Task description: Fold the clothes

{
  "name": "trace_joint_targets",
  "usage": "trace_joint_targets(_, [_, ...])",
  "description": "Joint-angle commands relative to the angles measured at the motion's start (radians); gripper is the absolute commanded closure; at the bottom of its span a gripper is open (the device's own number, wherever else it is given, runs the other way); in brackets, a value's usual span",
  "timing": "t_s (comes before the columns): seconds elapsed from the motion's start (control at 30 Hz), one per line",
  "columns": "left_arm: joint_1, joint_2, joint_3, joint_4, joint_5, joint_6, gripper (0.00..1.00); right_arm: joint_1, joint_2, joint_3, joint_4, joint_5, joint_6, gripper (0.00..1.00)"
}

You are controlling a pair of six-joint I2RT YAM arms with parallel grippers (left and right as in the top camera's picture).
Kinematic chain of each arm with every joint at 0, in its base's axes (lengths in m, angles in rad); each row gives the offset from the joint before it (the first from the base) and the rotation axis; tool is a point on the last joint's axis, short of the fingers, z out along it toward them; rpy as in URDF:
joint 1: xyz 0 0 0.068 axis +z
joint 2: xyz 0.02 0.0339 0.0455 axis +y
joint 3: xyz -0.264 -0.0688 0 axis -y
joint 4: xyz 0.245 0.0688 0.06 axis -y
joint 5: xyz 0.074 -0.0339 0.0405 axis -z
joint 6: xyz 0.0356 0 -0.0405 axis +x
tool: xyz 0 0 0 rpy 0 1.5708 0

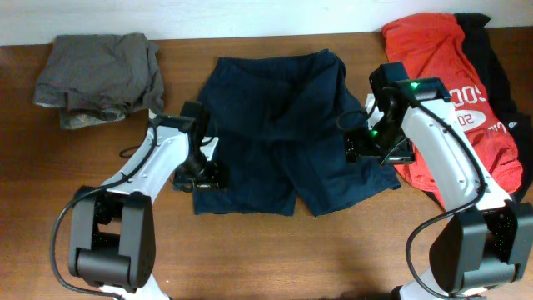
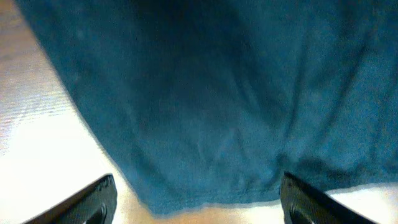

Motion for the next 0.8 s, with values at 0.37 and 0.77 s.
trace_joint_targets(0.37, [-0.002,0.003,-0.200,0.134,-0.008,-0.039,0.98,0.003,-0.005,-0.012,0.035,-0.010,0.008,0.07])
trace_joint_targets(0.77, [0.144,-0.008,-0.176,-0.083,-0.023,-0.033,0.99,0.003,-0.004,-0.012,0.054,-0.010,0.008,0.07])
